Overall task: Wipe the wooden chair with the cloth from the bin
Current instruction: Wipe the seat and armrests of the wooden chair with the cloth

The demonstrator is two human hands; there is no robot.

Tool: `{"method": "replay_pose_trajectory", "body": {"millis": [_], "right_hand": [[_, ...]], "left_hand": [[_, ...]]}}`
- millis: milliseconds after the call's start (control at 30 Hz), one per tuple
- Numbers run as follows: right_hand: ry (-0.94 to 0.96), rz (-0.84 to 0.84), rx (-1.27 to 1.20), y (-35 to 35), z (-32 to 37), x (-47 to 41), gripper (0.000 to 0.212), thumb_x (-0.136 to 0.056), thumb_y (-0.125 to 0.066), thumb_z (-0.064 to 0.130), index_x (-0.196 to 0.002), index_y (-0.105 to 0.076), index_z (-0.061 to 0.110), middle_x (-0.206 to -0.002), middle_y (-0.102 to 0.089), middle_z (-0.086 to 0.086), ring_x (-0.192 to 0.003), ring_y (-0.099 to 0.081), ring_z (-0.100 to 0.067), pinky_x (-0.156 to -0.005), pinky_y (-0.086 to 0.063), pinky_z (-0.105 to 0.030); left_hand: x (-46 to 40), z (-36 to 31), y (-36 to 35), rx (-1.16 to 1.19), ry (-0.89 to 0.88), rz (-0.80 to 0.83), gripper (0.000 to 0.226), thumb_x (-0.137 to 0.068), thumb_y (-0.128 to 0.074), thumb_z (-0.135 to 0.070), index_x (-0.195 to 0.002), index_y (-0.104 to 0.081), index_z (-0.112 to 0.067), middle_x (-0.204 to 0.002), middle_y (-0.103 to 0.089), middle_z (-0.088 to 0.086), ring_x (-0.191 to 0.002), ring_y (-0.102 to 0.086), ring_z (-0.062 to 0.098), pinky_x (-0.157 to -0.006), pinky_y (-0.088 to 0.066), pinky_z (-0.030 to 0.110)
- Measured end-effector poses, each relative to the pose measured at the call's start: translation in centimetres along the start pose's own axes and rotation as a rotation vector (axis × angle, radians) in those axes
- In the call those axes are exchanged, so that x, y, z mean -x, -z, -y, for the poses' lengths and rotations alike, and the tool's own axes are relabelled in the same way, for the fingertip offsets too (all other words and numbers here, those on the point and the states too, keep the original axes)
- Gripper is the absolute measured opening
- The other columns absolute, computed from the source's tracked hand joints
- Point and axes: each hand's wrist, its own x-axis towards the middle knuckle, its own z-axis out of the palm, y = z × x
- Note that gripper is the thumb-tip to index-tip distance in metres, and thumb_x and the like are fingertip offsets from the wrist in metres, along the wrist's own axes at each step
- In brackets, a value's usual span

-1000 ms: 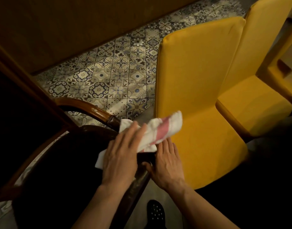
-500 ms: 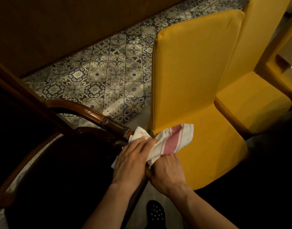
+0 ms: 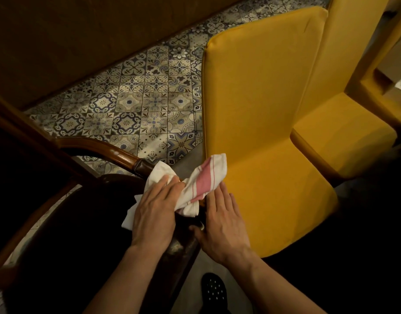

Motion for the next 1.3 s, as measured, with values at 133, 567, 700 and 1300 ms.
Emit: {"method": "replay_pose_trajectory", "body": {"millis": [133, 567, 700, 1300], "right_hand": [[0.005, -0.014, -0.028, 0.0, 0.0, 0.0, 0.102, -0.086, -0.057, 0.054, -0.154, 0.007, 0.014, -0.165, 0.003, -0.009, -0.147, 0.02, -0.025, -0.12, -0.007, -0.048], [0.037, -0.03, 0.025, -0.3, -0.2, 0.1, 0.084, -0.089, -0.044, 0.058, -0.154, -0.016, 0.013, -0.159, -0.026, -0.012, -0.147, -0.016, -0.032, -0.119, -0.013, -0.05], [0.028, -0.012, 0.034, -0.2, -0.2, 0.1, 0.093, -0.086, -0.051, 0.06, -0.154, -0.011, 0.012, -0.161, -0.019, -0.013, -0.149, -0.006, -0.032, -0.12, -0.01, -0.049], [-0.027, -0.009, 0.011, -0.8, -0.3, -0.1, 0.112, -0.085, -0.053, 0.064, -0.15, 0.023, 0.012, -0.162, 0.021, -0.01, -0.145, 0.027, -0.024, -0.121, -0.003, -0.047]], "left_hand": [[0.1, -0.2, 0.0, -0.005, -0.013, 0.012, 0.081, -0.061, -0.077, 0.014, -0.134, -0.055, -0.014, -0.139, -0.057, 0.009, -0.136, -0.044, 0.026, -0.108, -0.038, 0.042], [0.2, -1.6, -0.1, 0.016, -0.102, 0.062, 0.077, -0.062, -0.084, -0.005, -0.132, -0.056, -0.019, -0.134, -0.062, 0.003, -0.131, -0.049, 0.022, -0.108, -0.036, 0.037], [-0.5, -0.4, 0.3, -0.086, -0.121, 0.014, 0.059, -0.072, -0.064, 0.0, -0.129, -0.061, -0.014, -0.128, -0.066, 0.008, -0.125, -0.055, 0.03, -0.111, -0.039, 0.046], [-1.0, 2.5, 2.5, -0.134, 0.049, 0.045, 0.061, -0.072, -0.073, 0.0, -0.13, -0.057, -0.013, -0.134, -0.06, 0.011, -0.121, -0.054, 0.032, -0.103, -0.044, 0.047]]}}
